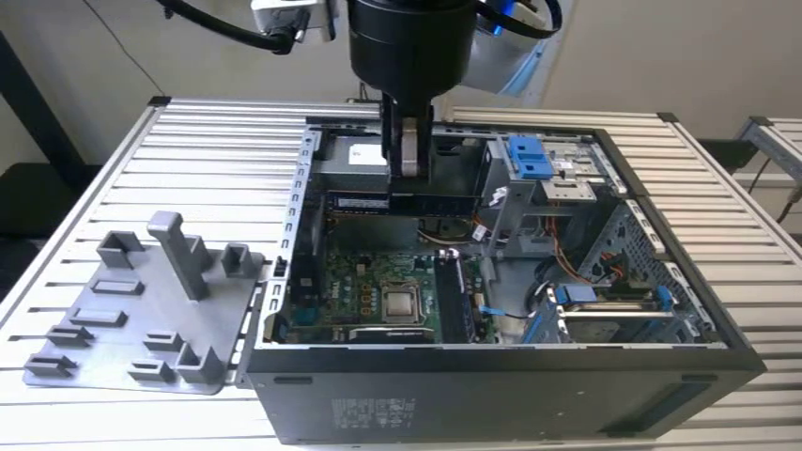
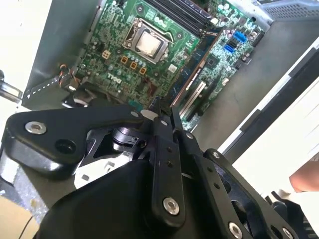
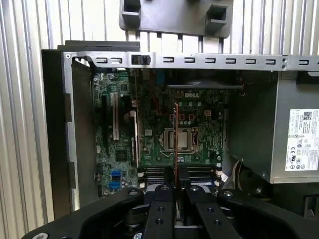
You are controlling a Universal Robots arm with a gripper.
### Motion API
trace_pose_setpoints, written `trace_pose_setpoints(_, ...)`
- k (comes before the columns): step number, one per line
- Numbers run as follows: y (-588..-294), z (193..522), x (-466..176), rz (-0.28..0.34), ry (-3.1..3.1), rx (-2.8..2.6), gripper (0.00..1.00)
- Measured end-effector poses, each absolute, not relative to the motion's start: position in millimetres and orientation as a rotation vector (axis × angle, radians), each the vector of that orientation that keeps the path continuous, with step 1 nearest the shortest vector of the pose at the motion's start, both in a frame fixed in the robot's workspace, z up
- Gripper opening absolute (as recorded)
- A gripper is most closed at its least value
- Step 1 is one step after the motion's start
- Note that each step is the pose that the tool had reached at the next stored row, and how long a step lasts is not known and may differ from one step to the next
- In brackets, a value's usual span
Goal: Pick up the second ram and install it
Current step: 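Pick up the second ram and move it above second insertion slot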
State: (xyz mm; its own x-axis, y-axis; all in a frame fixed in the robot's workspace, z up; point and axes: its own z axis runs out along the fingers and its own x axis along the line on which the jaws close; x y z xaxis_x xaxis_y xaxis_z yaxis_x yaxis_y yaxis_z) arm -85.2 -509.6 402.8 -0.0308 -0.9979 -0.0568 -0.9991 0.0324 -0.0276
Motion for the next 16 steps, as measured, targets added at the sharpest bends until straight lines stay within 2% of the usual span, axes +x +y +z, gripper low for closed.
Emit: trace_pose_setpoints(16, -510, 403, -57, 0.03, 2.212, -2.146, 0.14)
